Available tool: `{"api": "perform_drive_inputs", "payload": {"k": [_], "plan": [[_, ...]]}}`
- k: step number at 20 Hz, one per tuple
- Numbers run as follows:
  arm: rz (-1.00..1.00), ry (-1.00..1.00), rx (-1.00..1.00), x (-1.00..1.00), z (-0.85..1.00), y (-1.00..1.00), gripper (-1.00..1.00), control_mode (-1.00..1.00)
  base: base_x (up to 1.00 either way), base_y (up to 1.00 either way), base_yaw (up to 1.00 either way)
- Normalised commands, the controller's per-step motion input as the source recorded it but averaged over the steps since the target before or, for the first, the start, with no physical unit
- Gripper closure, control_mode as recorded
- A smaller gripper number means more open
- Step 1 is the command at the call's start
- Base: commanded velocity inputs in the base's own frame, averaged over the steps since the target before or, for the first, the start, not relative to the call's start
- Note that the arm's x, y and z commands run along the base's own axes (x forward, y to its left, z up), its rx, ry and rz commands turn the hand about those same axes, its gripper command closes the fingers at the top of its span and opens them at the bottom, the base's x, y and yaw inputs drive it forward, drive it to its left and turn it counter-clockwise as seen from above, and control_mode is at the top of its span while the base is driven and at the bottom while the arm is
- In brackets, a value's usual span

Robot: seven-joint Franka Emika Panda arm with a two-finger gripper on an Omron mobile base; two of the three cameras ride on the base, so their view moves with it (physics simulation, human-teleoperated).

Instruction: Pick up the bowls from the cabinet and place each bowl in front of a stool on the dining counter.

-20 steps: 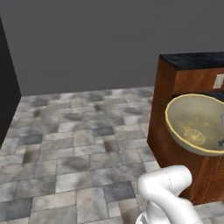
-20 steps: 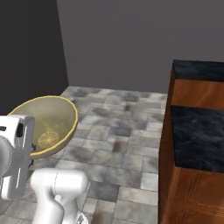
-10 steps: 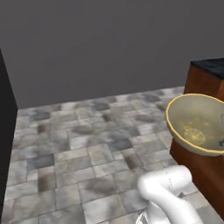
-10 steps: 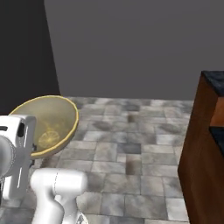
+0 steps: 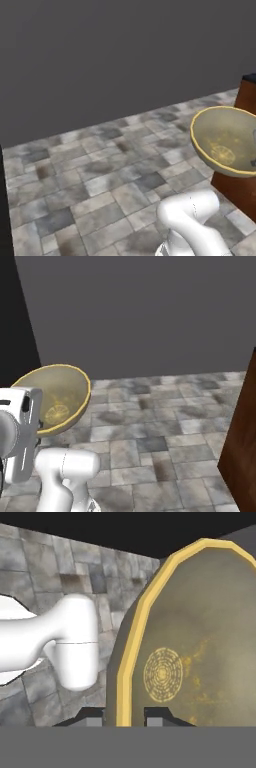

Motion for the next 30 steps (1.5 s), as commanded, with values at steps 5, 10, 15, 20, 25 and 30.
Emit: {"api": "perform_drive_inputs", "payload": {"k": [5, 10, 15, 20, 25, 30], "plan": [[0.00, 0.00, 0.00, 0.00, 0.00, 0.00, 1.00, 1.00, 1.00, 1.00, -0.41], [0.00, 0.00, 0.00, 0.00, 0.00, 0.00, 1.00, 1.00, 1.00, 0.94, -0.48], [0.00, 0.00, 0.00, 0.00, 0.00, 0.00, 1.00, 1.00, 1.00, 0.74, -0.55], [0.00, 0.00, 0.00, 0.00, 0.00, 0.00, 1.00, 1.00, 1.00, 0.92, -0.55], [0.00, 0.00, 0.00, 0.00, 0.00, 0.00, 1.00, 1.00, 1.00, 1.00, -0.54], [0.00, 0.00, 0.00, 0.00, 0.00, 0.00, 1.00, 1.00, 1.00, 1.00, -0.58]]}}
